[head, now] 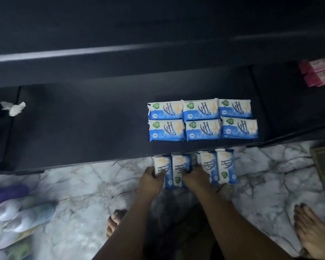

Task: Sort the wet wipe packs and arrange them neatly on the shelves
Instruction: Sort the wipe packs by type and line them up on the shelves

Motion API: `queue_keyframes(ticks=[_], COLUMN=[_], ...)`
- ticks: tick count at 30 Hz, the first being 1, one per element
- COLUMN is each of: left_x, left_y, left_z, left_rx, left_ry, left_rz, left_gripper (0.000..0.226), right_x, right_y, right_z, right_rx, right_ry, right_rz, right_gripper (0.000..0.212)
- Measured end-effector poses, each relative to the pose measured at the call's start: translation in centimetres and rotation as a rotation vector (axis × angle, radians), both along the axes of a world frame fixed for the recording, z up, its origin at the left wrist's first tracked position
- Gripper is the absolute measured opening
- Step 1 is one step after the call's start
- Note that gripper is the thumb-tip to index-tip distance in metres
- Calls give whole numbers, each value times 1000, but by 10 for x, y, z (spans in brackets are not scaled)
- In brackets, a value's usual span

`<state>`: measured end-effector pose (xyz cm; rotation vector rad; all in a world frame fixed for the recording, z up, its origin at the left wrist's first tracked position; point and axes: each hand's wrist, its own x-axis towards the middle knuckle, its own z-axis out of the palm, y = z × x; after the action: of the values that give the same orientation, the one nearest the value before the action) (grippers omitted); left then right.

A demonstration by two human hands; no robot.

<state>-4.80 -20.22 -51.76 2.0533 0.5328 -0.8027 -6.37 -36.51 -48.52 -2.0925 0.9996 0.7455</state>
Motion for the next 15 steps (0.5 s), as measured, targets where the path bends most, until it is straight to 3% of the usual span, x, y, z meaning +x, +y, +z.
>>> queue_keyframes(ticks=[6, 11, 15], left_x=[1, -7, -12], left_y=[3, 13, 19], left_z=[-12, -14, 19], left_rx=[-49, -78, -128], left_ry=[15, 18, -7], left_rz=[-21, -20, -34], left_gripper=[33, 51, 19], right_x=[-5, -12, -25], right_y=[0, 4, 6], right_z=[-11, -5, 12], right_rx=[93, 190, 223], right_ry=[-21, -88, -130], right_rz=[11, -70, -165], right_gripper=[42, 46, 31])
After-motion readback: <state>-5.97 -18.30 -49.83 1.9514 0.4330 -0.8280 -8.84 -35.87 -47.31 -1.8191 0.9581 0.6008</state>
